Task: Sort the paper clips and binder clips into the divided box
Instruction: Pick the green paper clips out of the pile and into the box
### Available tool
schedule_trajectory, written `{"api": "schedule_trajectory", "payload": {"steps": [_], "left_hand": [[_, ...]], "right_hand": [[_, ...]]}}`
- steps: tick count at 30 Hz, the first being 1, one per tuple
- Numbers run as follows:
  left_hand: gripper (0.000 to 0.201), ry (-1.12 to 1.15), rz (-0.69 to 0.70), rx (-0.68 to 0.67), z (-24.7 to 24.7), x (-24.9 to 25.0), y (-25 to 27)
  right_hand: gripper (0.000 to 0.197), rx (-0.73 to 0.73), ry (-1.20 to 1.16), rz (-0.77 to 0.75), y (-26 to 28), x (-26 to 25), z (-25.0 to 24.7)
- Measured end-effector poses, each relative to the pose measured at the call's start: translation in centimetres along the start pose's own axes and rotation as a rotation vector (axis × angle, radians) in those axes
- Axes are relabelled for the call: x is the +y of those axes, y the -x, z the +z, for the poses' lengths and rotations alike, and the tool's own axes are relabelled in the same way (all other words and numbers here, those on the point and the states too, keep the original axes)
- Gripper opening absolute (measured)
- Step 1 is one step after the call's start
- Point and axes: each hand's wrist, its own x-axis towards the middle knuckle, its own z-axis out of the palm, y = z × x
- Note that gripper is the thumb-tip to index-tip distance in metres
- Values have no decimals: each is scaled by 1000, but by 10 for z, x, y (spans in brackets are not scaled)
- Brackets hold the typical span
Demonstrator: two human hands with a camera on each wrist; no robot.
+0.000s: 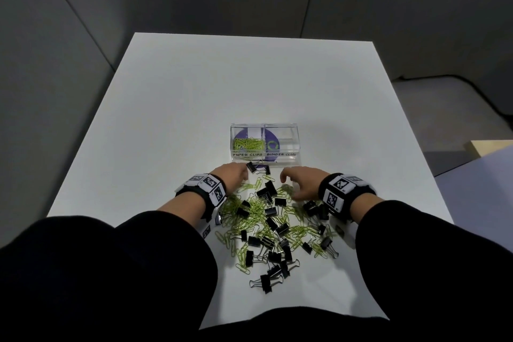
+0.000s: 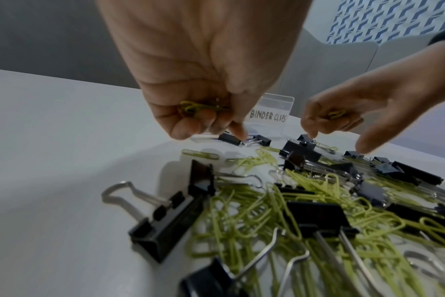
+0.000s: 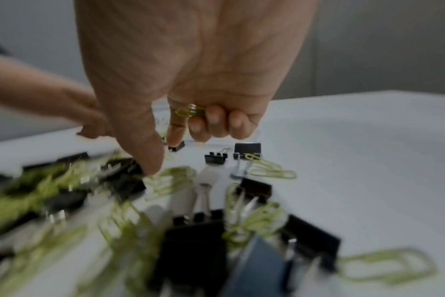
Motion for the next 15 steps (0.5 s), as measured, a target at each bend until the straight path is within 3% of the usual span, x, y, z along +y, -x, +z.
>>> {"api": "schedule_trajectory", "payload": {"steps": [2, 4, 6, 11, 15], "left_hand": [[27, -13, 17, -7, 2, 0, 1], [41, -63, 40, -29, 5, -2, 1], [45, -109, 56, -37, 10, -4, 0], [32, -88, 20, -44, 15, -2, -4], [28, -135, 16, -56, 16, 1, -4]], "right_hand": [[47, -21, 159, -28, -2, -1, 3], [50, -15, 218, -38, -6, -2, 7], [46, 6, 246, -49, -9, -3, 9], [30, 16, 204, -24, -17, -7, 8], [28, 7, 225, -4, -23, -15, 9]]}}
